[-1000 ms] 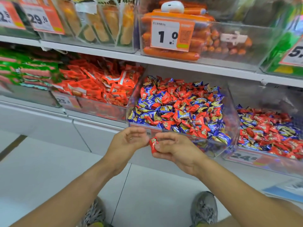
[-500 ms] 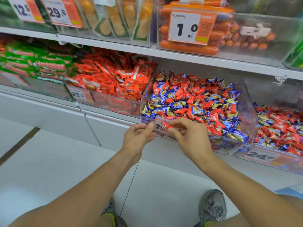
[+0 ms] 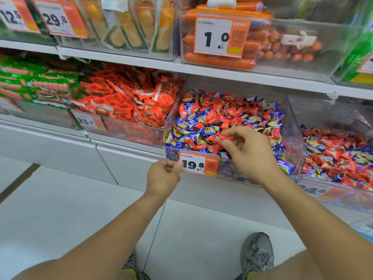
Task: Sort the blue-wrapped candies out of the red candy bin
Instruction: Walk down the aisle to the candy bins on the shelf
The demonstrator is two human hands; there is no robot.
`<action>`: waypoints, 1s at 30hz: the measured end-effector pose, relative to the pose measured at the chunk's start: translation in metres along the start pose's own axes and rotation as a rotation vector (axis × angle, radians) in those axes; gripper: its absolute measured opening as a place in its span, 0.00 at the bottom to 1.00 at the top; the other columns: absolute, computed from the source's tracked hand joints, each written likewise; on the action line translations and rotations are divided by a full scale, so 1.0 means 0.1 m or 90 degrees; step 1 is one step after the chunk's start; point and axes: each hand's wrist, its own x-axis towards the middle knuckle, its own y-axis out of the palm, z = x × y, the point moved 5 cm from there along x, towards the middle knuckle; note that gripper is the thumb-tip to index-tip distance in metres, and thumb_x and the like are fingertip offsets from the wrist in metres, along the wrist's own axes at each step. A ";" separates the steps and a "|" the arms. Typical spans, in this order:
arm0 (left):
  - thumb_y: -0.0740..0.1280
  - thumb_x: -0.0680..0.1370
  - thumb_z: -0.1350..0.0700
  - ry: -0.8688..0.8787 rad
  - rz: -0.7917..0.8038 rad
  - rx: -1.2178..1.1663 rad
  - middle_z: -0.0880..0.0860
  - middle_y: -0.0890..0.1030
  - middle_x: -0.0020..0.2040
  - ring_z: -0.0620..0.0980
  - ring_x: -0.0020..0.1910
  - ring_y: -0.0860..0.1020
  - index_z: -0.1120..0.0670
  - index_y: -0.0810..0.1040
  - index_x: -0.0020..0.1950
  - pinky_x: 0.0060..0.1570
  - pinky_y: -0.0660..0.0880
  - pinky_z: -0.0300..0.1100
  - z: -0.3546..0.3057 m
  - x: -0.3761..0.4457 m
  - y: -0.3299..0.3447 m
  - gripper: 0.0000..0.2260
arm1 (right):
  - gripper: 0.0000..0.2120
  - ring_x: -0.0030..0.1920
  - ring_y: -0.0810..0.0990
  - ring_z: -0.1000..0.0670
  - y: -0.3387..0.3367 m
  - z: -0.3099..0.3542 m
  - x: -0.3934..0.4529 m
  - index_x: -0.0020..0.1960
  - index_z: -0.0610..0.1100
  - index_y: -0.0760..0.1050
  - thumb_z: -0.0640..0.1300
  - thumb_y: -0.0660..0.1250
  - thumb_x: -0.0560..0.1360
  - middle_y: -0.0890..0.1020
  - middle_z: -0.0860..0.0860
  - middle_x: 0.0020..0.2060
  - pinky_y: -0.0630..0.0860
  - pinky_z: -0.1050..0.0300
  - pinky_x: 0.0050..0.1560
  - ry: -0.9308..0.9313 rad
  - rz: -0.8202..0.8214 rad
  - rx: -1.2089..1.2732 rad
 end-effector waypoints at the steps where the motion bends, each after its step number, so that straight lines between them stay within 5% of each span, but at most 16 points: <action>1: 0.72 0.76 0.54 0.014 -0.045 0.052 0.51 0.81 0.41 0.48 0.38 0.81 0.55 0.77 0.46 0.40 0.77 0.42 -0.03 0.01 -0.03 0.06 | 0.06 0.37 0.77 0.60 -0.09 -0.06 0.04 0.51 0.49 0.80 0.40 0.70 0.76 0.80 0.56 0.41 0.70 0.73 0.40 0.015 -0.015 0.010; 5: 0.67 0.75 0.65 0.296 -0.225 0.080 0.51 0.76 0.45 0.44 0.42 0.74 0.55 0.73 0.49 0.41 0.69 0.30 -0.53 -0.22 -0.14 0.07 | 0.05 0.30 0.75 0.60 -0.42 -0.34 0.20 0.50 0.49 0.78 0.40 0.69 0.77 0.78 0.57 0.35 0.69 0.73 0.31 0.060 -0.021 0.005; 8: 0.65 0.73 0.65 0.521 -0.116 0.166 0.49 0.75 0.46 0.43 0.45 0.72 0.54 0.76 0.47 0.45 0.67 0.28 -0.93 -0.34 0.05 0.07 | 0.08 0.35 0.79 0.54 -0.56 -0.52 0.27 0.47 0.54 0.80 0.40 0.69 0.78 0.82 0.52 0.38 0.73 0.71 0.36 0.055 0.036 -0.006; 10: 0.64 0.74 0.62 0.586 -0.009 0.296 0.45 0.76 0.46 0.45 0.49 0.72 0.52 0.78 0.48 0.50 0.68 0.34 -1.01 -0.26 0.20 0.07 | 0.09 0.41 0.81 0.48 -0.55 -0.58 0.26 0.48 0.54 0.81 0.40 0.69 0.78 0.84 0.48 0.42 0.78 0.61 0.44 0.047 0.106 0.015; 13: 0.67 0.77 0.60 0.543 0.100 0.436 0.44 0.77 0.48 0.47 0.51 0.70 0.49 0.81 0.53 0.54 0.70 0.42 -0.99 -0.05 0.34 0.09 | 0.09 0.41 0.80 0.54 -0.46 -0.61 0.24 0.51 0.54 0.80 0.40 0.69 0.77 0.84 0.51 0.43 0.77 0.61 0.43 0.017 0.147 0.001; 19: 0.72 0.75 0.54 0.463 0.221 0.556 0.44 0.84 0.44 0.46 0.46 0.78 0.47 0.86 0.46 0.51 0.77 0.49 -1.16 0.12 0.51 0.04 | 0.10 0.41 0.73 0.57 -0.39 -0.42 0.26 0.57 0.47 0.79 0.41 0.70 0.75 0.74 0.54 0.47 0.69 0.61 0.51 -0.111 -0.003 -0.137; 24: 0.76 0.72 0.55 0.403 0.192 0.578 0.44 0.84 0.41 0.43 0.43 0.81 0.50 0.84 0.39 0.53 0.77 0.49 -1.20 0.22 0.50 0.03 | 0.15 0.57 0.73 0.47 -0.11 -0.50 0.30 0.63 0.48 0.77 0.50 0.68 0.77 0.77 0.49 0.53 0.72 0.50 0.59 -0.084 0.141 -0.211; 30: 0.66 0.78 0.61 0.429 0.129 0.515 0.41 0.75 0.38 0.45 0.44 0.73 0.52 0.79 0.43 0.50 0.75 0.50 -1.22 0.18 0.46 0.06 | 0.14 0.57 0.72 0.47 -0.03 -0.53 0.39 0.57 0.49 0.77 0.52 0.71 0.75 0.73 0.50 0.49 0.73 0.49 0.58 -0.046 0.184 -0.170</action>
